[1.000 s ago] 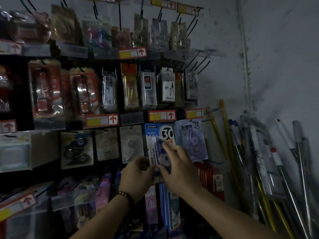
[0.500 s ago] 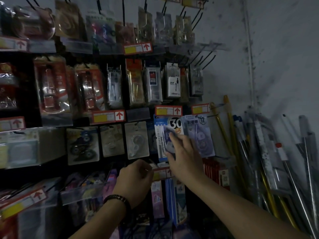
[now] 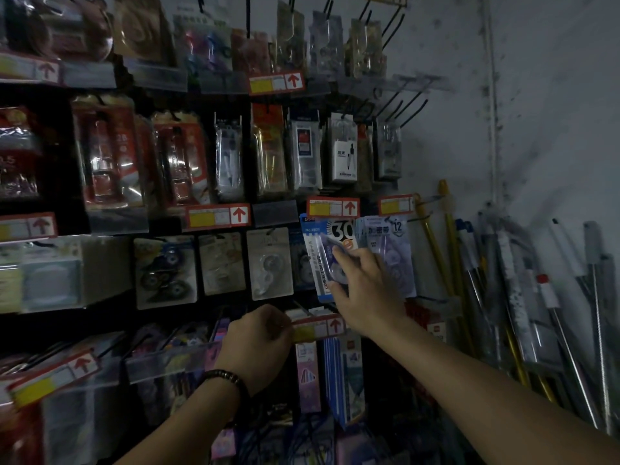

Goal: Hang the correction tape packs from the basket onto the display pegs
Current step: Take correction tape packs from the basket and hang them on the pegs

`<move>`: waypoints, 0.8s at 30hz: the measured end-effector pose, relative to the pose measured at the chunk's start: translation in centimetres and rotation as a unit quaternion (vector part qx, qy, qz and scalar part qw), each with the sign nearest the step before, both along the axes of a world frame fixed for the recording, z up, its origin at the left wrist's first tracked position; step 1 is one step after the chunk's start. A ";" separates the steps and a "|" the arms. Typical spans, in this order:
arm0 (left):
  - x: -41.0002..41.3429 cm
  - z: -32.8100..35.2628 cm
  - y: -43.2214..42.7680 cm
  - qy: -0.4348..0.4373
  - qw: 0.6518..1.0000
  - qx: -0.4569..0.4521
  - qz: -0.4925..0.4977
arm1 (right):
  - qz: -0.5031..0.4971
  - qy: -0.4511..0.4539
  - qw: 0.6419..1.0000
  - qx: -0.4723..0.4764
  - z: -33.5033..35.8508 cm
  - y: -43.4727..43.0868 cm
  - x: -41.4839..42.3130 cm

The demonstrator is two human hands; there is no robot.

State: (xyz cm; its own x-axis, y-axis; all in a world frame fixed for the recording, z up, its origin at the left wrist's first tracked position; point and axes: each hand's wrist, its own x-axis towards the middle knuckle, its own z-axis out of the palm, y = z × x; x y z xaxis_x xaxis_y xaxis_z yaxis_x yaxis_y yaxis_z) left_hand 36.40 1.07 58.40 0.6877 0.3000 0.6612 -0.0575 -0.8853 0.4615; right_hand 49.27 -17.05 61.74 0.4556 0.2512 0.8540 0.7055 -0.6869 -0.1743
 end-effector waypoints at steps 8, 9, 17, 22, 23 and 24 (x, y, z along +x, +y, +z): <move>-0.8 -0.7 0.0 0.000 1.000 0.000 0.000 | 0.016 0.019 0.999 0.041 -0.1 0.0 -1.1; -0.9 -0.7 0.0 0.002 1.000 -0.002 -0.001 | 0.008 0.020 0.999 0.036 0.0 0.1 -1.1; -1.3 -0.6 0.1 0.007 1.000 -0.007 -0.012 | -0.017 0.026 0.999 0.019 0.6 0.7 -1.1; -1.3 -1.0 0.6 0.004 1.000 -0.009 -0.008 | -0.002 0.033 0.999 0.019 0.7 0.4 -0.8; -1.3 -1.1 0.8 0.005 1.000 -0.008 -0.006 | 0.009 0.039 0.999 0.028 0.6 0.2 -0.7; -1.3 -1.2 0.9 0.005 1.000 -0.007 -0.003 | 0.021 0.044 0.998 0.038 0.4 0.0 -0.7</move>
